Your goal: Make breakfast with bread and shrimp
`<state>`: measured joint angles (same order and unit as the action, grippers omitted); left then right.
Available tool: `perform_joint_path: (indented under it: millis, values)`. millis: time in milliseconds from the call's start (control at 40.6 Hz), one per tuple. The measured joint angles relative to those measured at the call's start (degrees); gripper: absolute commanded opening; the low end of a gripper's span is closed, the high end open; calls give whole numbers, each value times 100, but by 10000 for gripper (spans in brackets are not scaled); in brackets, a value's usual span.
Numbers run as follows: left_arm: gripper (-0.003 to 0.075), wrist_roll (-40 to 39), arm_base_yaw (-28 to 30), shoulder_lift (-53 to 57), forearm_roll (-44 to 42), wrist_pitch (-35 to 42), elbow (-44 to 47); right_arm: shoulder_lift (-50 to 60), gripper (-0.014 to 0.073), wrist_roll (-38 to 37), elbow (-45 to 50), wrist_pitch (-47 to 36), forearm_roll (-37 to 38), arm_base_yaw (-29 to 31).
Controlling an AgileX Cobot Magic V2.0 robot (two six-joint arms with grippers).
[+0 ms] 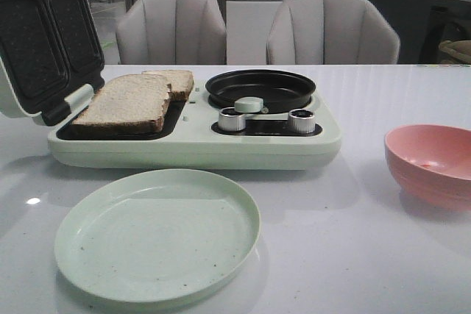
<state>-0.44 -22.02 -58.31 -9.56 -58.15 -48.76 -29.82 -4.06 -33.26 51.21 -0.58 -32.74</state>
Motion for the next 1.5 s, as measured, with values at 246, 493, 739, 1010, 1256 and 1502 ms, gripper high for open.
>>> perform_joint_path:
  millis: [246, 493, 739, 1010, 1256, 1502]
  values:
    - [99, 650, 1301, -1125, 717, 125, -886, 0, 478, 0, 0, 0, 0, 0]
    - [99, 1390, 2610, -2005, 1800, 147, -1842, 0, 478, 0, 0, 0, 0, 0]
    - [99, 1503, 3474, -2929, 2563, 147, -2784, 0, 478, 0, 0, 0, 0, 0]
    - [99, 1529, 3731, -3798, 3518, 488, -3599, 0, 478, 0, 0, 0, 0, 0]
    - [99, 1538, 3562, -4103, 4385, 740, -3769, 0, 478, 0, 0, 0, 0, 0]
    - [99, 1893, 3083, -4117, 4568, 700, -3774, 0, 478, 0, 0, 0, 0, 0]
